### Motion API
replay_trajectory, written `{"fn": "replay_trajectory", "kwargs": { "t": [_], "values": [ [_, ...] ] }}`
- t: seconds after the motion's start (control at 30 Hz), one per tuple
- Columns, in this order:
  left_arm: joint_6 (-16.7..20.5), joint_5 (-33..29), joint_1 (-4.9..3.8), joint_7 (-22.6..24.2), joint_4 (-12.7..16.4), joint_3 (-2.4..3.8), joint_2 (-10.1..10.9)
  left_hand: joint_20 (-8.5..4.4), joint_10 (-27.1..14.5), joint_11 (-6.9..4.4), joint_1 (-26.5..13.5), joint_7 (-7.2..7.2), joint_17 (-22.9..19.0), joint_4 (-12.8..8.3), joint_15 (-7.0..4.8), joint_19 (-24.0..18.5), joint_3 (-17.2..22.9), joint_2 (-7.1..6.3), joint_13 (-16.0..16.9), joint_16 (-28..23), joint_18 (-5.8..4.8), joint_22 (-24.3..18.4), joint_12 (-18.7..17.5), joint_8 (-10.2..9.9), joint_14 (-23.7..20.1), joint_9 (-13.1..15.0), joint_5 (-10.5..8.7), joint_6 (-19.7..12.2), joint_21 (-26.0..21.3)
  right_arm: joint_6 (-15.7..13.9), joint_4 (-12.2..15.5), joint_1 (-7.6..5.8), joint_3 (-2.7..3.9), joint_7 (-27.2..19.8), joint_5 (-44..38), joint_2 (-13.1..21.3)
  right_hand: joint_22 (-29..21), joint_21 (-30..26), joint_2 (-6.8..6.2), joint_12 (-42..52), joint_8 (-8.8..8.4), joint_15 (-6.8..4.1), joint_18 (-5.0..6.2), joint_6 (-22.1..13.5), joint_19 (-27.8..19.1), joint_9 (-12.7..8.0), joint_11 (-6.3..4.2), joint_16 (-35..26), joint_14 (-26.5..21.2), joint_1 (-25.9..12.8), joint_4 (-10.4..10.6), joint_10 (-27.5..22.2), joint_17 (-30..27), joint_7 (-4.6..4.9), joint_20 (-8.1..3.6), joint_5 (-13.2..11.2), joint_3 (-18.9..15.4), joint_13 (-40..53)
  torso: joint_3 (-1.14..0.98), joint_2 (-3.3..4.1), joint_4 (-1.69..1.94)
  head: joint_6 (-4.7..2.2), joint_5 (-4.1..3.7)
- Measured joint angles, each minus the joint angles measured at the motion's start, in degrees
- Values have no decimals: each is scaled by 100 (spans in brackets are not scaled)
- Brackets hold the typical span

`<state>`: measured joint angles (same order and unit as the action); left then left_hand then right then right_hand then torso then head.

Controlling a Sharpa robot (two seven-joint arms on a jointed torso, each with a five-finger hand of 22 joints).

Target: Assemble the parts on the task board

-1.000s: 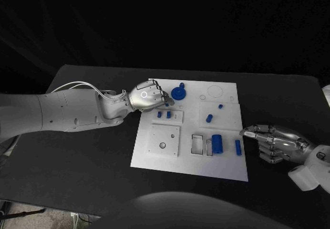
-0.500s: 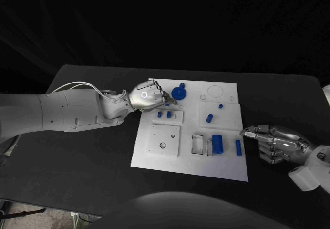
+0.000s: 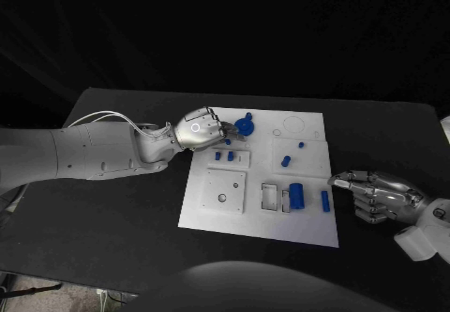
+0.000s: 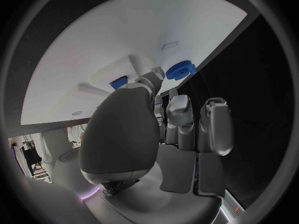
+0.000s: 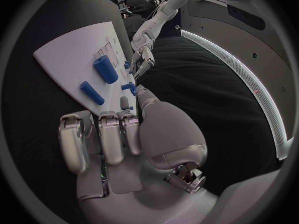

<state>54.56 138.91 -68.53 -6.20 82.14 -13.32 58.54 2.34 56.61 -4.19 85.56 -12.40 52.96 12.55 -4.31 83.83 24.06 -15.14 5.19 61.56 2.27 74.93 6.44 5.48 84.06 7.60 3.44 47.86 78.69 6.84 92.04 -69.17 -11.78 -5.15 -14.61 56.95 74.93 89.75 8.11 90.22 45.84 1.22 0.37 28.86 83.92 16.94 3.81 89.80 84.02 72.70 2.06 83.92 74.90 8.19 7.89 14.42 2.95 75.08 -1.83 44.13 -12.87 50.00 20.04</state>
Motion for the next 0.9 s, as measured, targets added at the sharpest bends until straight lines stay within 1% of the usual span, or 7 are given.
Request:
{"fn": "replay_trajectory", "kwargs": {
  "t": [0.13, 0.27, 0.5, 0.73, 0.8, 0.87, 0.9],
  "values": [
    [0, 23, 0, -130, 15, 0, 14, -21, -454, 47, 77, -12, 0, 43, -20, 21, -286, 77, -126, -29, 1, 0, -48, -65, -20, -64, -24, -111, -37, 0, 3, 0, 0, 0, 0, 6, 0, 0, 0, 1, 0, 0, 0, 0, 0, 0, 0, 0, 0, 0, 0, 0, 0, 0, 0, 0, 0, 0, 0, 3, -2, 0, 1],
    [0, 43, 0, -266, 29, 0, 29, -21, -711, 80, 105, -31, -28, 84, -20, 21, -430, 59, -142, -72, 0, 0, -48, -71, -20, -92, -24, -130, -66, -1, 6, 0, 0, 0, 0, 11, -1, 0, 0, 2, 0, 0, 0, 0, 0, 0, 0, 0, 0, 0, 0, 0, 0, 0, 0, 0, 0, 0, 0, 3, -2, 0, 0],
    [0, 81, 0, -472, 71, 5, 77, -21, -838, 88, 186, -31, -103, 86, -32, 21, -477, 95, -142, -133, 0, -1, -48, -71, -32, -100, -24, -130, -117, -2, 9, 0, 0, 0, 0, 14, -1, 0, 0, 8, 0, 0, 0, 0, 0, 0, 0, 0, 0, 0, 0, 0, 4, 0, 0, 0, 0, 0, 1, 3, -2, 0, -3],
    [0, 175, -10, -680, 149, 17, 160, -21, -880, 48, 240, -31, -106, 71, -40, 21, -493, 89, -142, -145, 0, -1, -48, -71, -40, -104, -24, -130, -148, -18, 18, 0, 0, -7, 0, 25, -1, 0, 0, 9, 0, 0, 0, 0, 0, -6, 0, 0, 0, 0, 0, 0, 4, 0, 0, 0, 0, 0, 1, 1, 1, 0, -6],
    [0, 208, -40, -743, 194, 18, 198, -21, -901, 28, 240, -18, -69, 97, -40, 21, -519, 89, -141, -145, 0, -1, -12, -71, -40, -104, -24, -113, -148, -34, 31, -2, 0, -20, 0, 43, -2, 0, 0, 9, 0, 0, 0, 16, 0, -8, 0, 0, 0, 0, 0, 0, 4, 16, 0, 0, 0, 0, 1, 0, 1, 0, -7],
    [-1, 242, -101, -804, 241, 19, 233, -21, -911, 18, 240, -30, -25, 102, -40, 21, -524, 89, -141, -120, 0, -1, -10, -71, -40, -104, -24, -87, -148, -57, 51, -17, -2, -37, 0, 66, -2, 0, 0, 9, 0, 0, 0, 28, 0, -16, 0, 0, 0, 0, -11, 0, 4, 14, 0, 0, -11, 0, 4, -1, 1, 0, -7],
    [-1, 269, -179, -854, 280, 19, 260, -21, -911, 18, 240, -30, 10, 122, -40, 21, -544, 89, -142, -84, 0, -1, 13, -71, -40, -104, -24, -87, -148, -80, 67, -45, -4, -49, 0, 86, -2, 0, -1, 9, 0, 0, 0, 41, 0, -17, 0, 0, 0, -1, -19, 0, 4, 2, 0, -4, -25, 0, 4, -1, 2, 0, -7]
  ]
}}
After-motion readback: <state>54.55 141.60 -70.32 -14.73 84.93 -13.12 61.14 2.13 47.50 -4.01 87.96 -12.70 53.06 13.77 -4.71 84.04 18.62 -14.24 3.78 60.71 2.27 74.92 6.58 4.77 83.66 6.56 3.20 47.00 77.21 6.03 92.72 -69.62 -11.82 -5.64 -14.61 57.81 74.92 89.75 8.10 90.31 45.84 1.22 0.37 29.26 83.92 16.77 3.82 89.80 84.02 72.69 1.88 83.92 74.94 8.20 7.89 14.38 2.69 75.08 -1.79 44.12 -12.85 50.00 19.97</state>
